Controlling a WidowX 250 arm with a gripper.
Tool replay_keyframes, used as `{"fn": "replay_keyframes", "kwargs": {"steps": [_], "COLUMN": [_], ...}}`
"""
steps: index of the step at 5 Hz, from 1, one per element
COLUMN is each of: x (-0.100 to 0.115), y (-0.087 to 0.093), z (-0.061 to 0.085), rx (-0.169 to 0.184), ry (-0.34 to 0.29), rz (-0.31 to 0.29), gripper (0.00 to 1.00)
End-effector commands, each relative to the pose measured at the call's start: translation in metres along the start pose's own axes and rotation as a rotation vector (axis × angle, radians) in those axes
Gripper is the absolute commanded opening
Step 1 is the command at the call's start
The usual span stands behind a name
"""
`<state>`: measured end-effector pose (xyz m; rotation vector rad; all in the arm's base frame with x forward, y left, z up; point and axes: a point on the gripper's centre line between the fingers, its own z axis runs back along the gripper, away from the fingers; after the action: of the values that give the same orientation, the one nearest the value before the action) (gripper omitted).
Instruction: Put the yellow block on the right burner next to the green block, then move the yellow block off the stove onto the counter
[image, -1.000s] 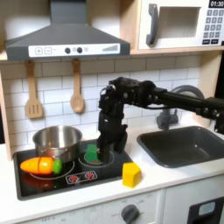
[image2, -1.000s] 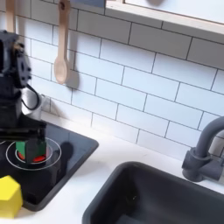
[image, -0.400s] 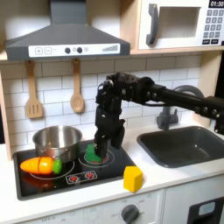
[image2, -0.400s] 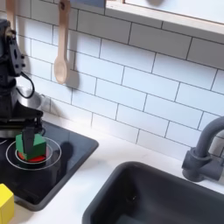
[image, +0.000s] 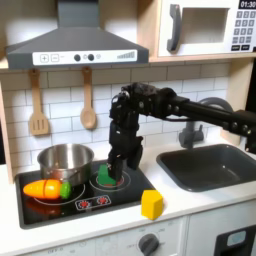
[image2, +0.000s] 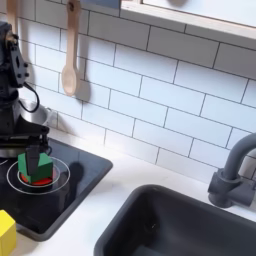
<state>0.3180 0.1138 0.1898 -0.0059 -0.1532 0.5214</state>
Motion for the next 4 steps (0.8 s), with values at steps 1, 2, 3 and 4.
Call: {"fn": "replay_keyframes", "kwargs": {"steps": [1,2,3,4], "x": [-0.001,-0.002,-0.004,-0.01], "y": [-0.007,-0.009,-0.005,-0.007], "z": [0.018,0.023,0.032,0.034], "rx": [-0.055,-0.064,-0.097,-0.142], "ry": [-0.026,-0.013,-0.003,0.024], "rz": [-0.051,-0.083,-0.075,-0.094], "gripper": [1.0,1.0,1.0,1.0]}}
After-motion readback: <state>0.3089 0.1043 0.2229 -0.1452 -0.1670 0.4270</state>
